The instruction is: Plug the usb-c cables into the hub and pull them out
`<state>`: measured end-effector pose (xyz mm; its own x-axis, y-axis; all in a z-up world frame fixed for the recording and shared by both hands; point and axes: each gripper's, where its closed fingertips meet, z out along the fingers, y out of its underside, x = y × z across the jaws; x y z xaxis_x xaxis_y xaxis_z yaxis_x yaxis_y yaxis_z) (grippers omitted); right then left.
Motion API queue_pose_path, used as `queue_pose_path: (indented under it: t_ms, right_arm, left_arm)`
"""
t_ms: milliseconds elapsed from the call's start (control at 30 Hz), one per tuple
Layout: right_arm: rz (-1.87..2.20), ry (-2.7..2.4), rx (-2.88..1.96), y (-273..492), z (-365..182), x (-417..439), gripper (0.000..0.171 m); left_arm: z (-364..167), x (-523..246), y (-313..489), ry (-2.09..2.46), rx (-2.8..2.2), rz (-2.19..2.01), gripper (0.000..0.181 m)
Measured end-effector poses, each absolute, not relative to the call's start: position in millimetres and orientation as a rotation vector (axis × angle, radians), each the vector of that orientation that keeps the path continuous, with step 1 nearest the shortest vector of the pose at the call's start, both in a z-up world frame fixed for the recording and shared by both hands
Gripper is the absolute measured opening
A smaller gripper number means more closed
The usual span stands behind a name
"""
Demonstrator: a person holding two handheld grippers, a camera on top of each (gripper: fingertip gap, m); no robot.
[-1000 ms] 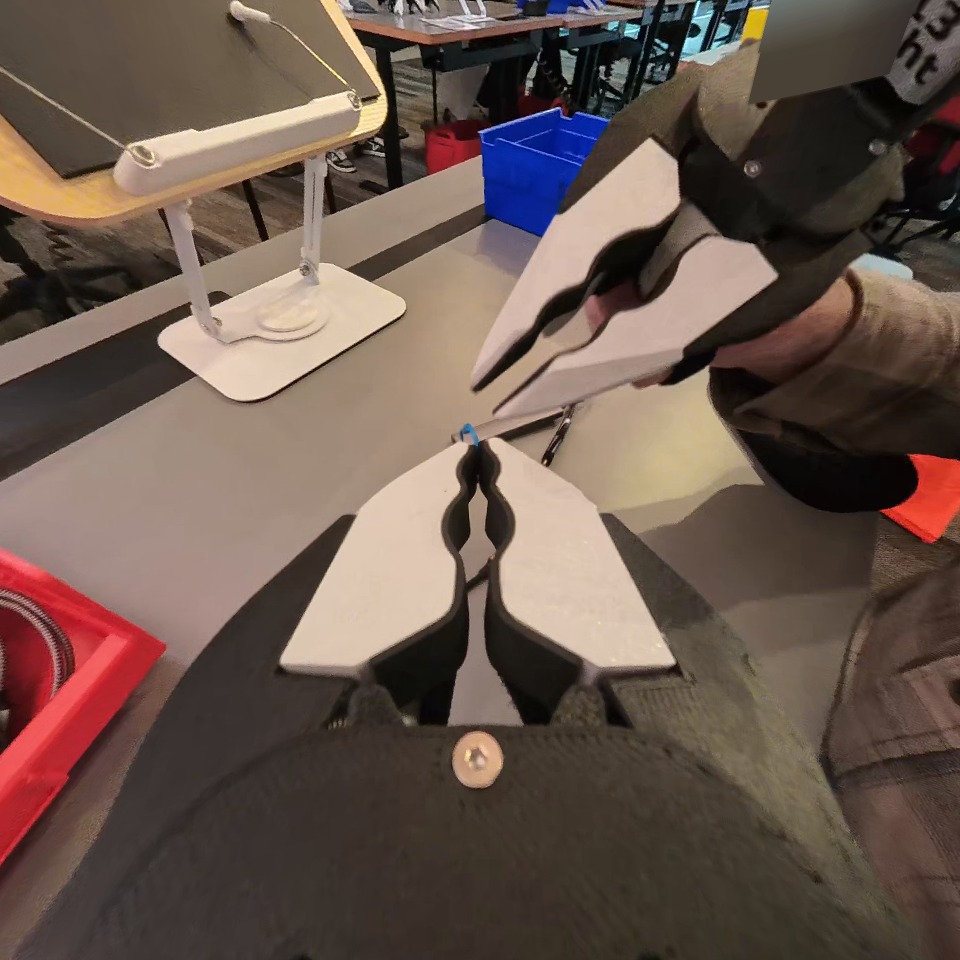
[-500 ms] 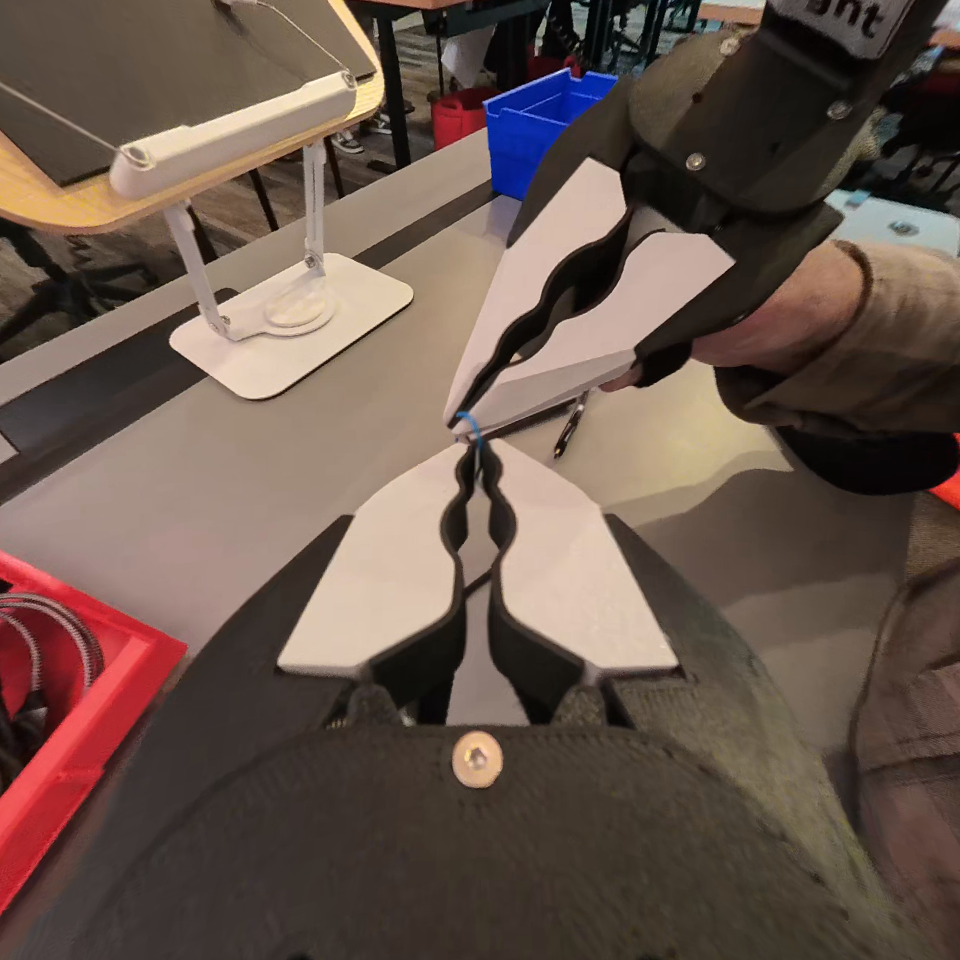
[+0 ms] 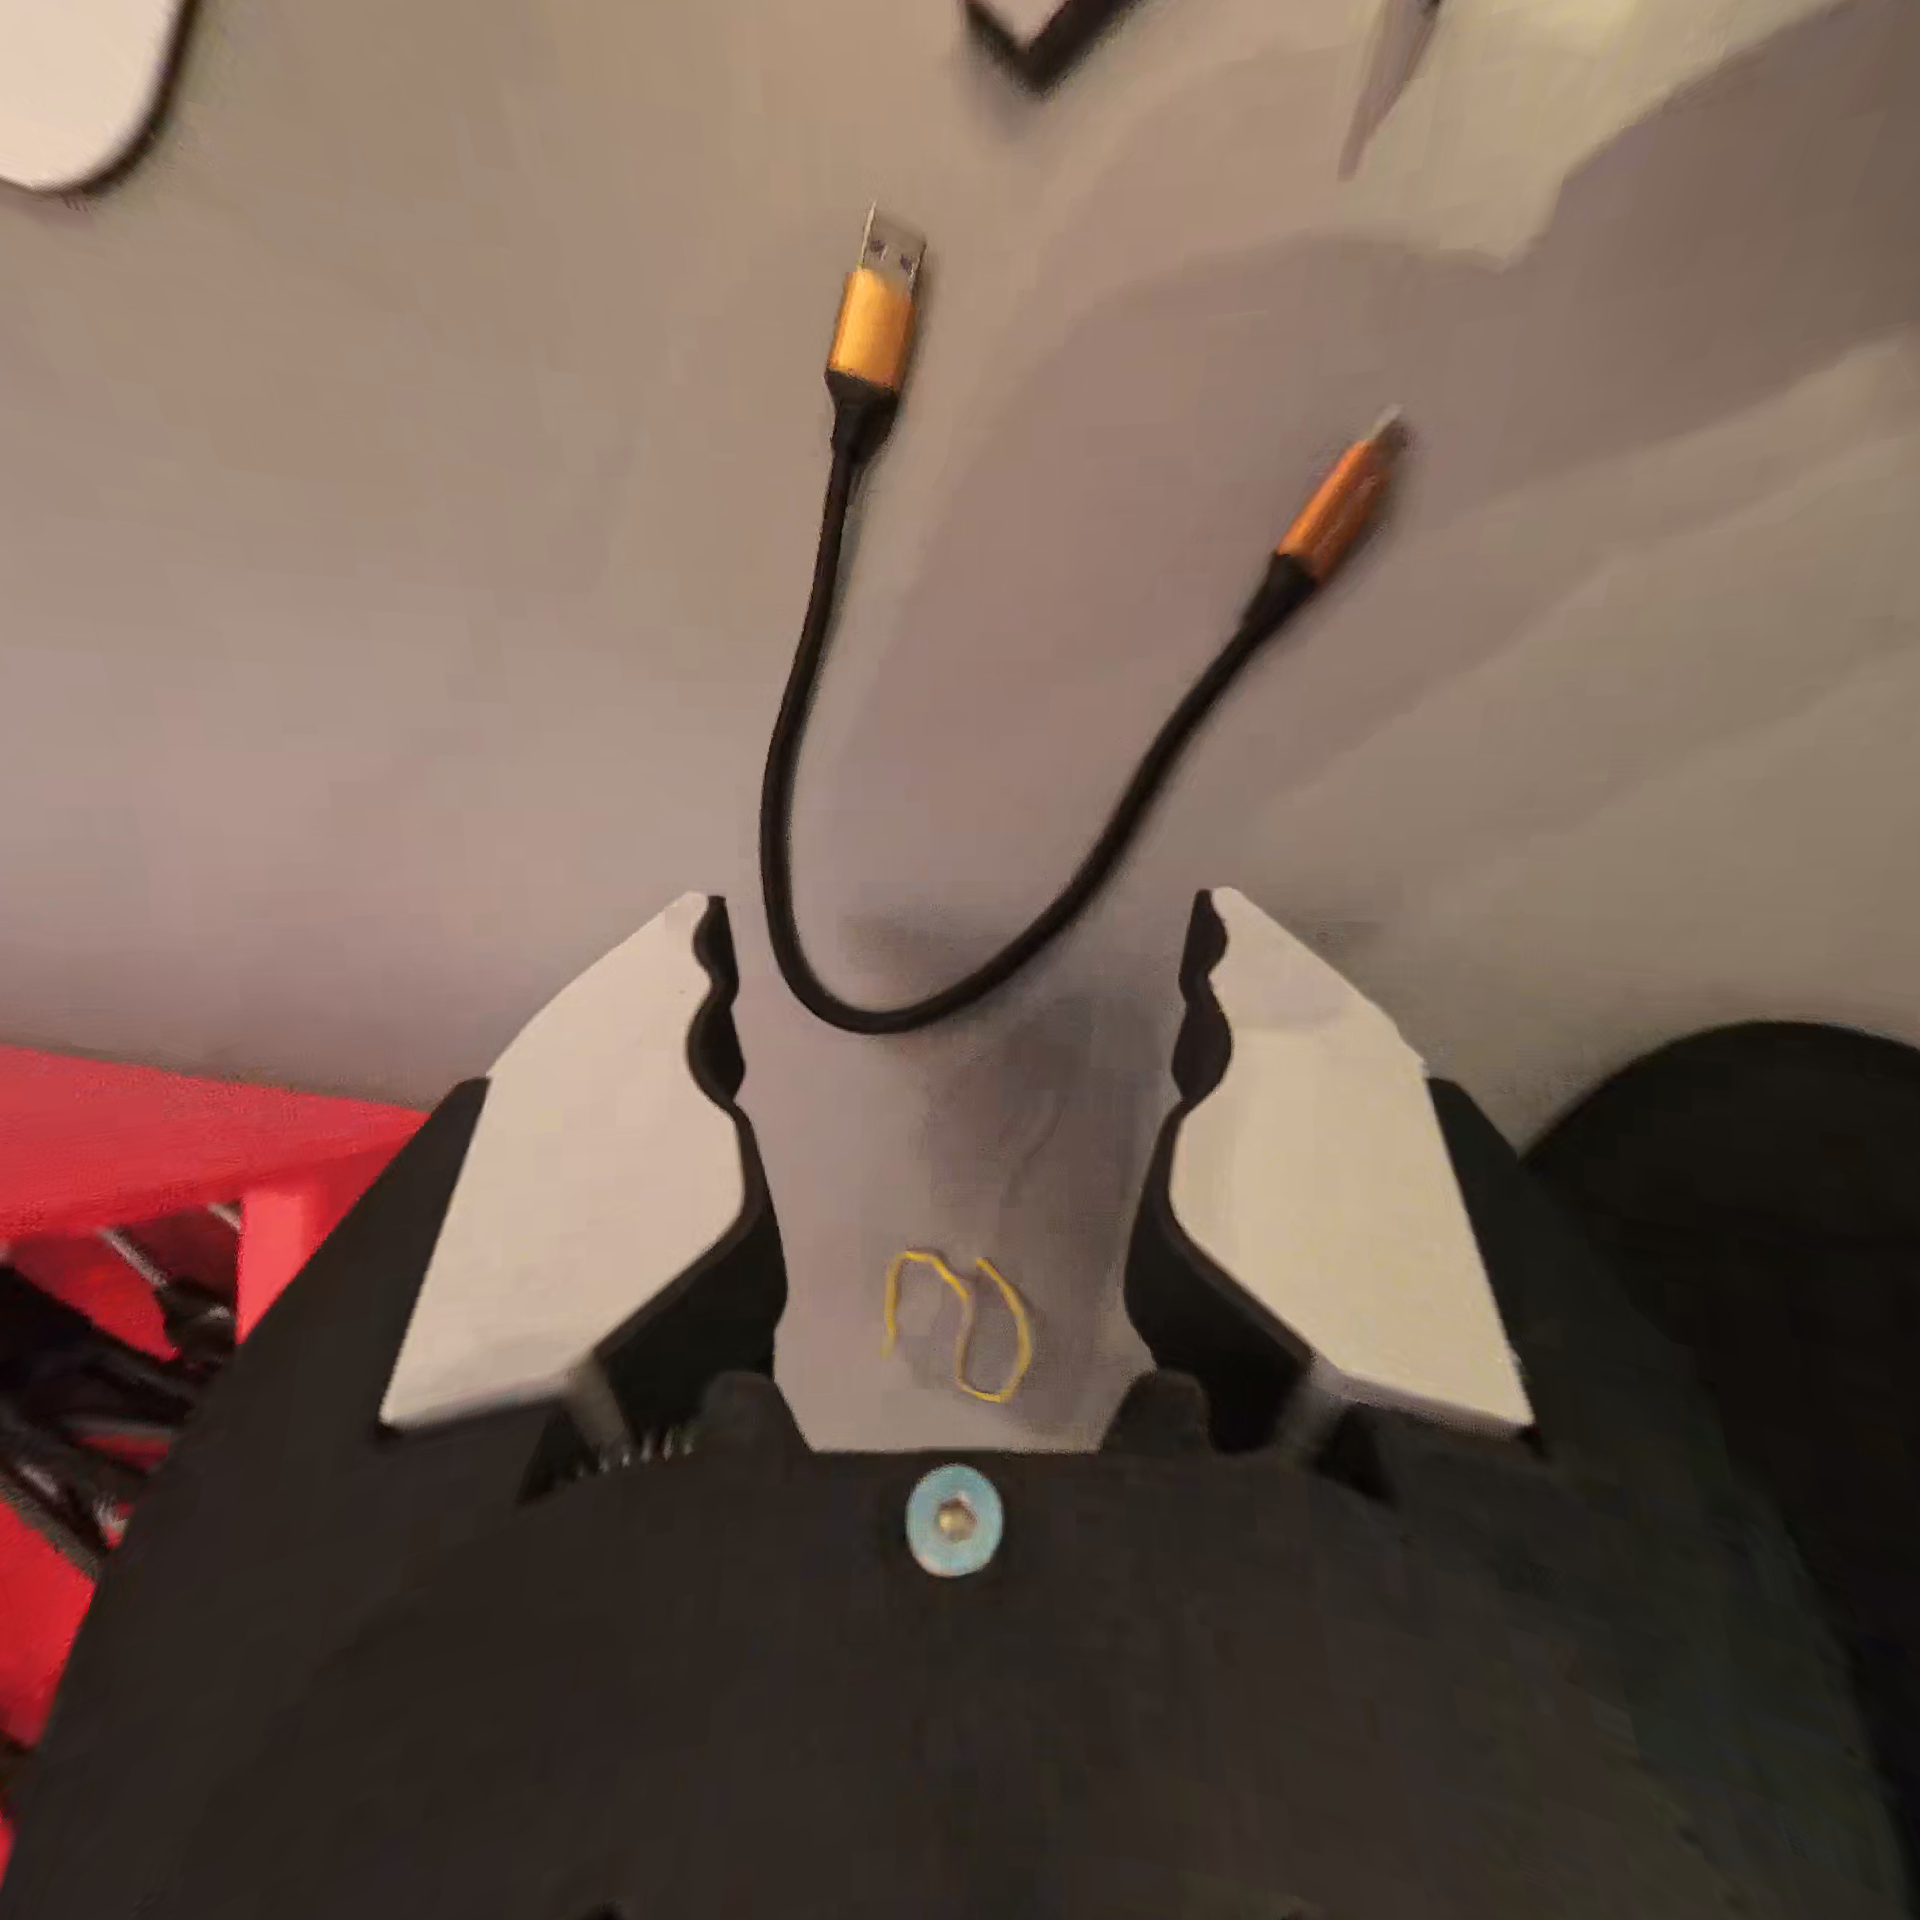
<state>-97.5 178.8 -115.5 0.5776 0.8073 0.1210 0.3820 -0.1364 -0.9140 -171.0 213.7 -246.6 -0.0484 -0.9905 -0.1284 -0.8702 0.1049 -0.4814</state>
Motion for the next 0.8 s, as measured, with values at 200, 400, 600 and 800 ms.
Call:
queue_pose_path:
  t_ms: [200, 400, 600, 800]
  right_arm:
    - [0.538, -0.987, -1.736, 173.9, -119.4, -96.2, 0.0]
    - [0.554, -0.972, -1.735, 177.8, -120.4, -91.2, 0.0]
    - [0.543, -0.95, -1.738, 179.2, -116.5, -83.9, 0.0]
    - [0.525, -0.94, -1.74, 179.9, -110.6, -76.3, 0.0]
  left_arm:
    - [-271.5, -164.8, 227.9, 2.048, -1.892, -0.477, 0.078]
    - [-268.6, -153.9, 231.7, 2.019, -1.869, -0.498, 0.022]
    - [-268.1, -151.1, 234.7, 1.927, -1.852, -0.497, 0.006]
    - [-258.7, -152.5, 231.6, 1.87, -1.829, -0.551, 0.005]
